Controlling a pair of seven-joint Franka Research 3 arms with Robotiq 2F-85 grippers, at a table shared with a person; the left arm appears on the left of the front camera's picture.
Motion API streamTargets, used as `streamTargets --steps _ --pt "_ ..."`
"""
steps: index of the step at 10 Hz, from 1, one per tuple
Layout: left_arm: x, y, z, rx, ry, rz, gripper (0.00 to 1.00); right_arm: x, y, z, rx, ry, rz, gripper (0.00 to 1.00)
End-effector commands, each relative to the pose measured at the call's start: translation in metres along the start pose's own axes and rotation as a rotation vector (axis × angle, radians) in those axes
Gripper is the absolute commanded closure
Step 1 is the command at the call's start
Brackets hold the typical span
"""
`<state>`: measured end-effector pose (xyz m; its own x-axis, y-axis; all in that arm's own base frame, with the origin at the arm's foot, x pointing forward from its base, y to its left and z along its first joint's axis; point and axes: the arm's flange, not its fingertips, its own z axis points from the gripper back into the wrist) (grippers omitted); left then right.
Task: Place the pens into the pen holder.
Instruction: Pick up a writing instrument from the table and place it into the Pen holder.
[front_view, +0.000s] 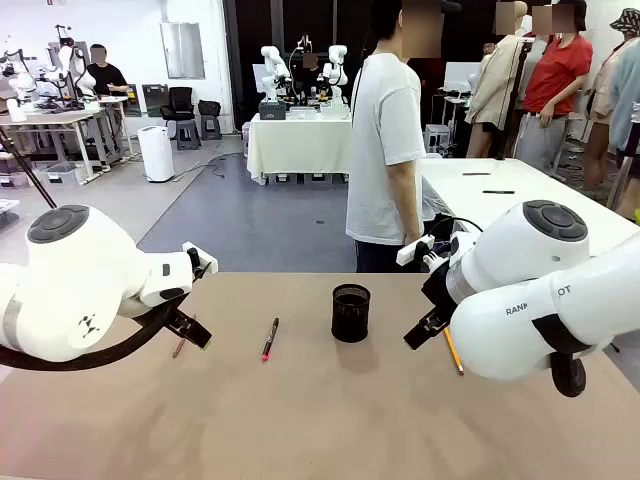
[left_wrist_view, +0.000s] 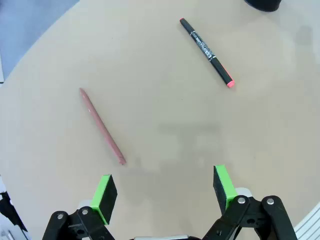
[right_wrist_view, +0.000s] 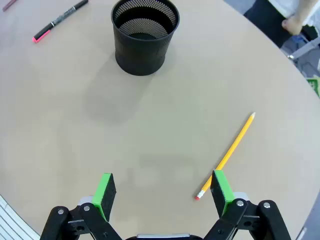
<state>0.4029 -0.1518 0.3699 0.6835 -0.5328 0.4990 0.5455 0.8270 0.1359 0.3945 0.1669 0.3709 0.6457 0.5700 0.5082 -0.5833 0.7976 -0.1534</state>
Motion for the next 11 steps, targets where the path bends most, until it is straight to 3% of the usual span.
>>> streamTargets --steps 1,11 --pt "0.0001 0.0000 0.0002 0.000 0.000 0.000 0.00 0.0000 0.0000 0.0000 0.000 0.000 0.000 0.00" --pt "0.0001 0.0000 0.0002 0.000 0.000 0.000 0.00 0.0000 0.0000 0.0000 0.000 0.000 0.000 0.00"
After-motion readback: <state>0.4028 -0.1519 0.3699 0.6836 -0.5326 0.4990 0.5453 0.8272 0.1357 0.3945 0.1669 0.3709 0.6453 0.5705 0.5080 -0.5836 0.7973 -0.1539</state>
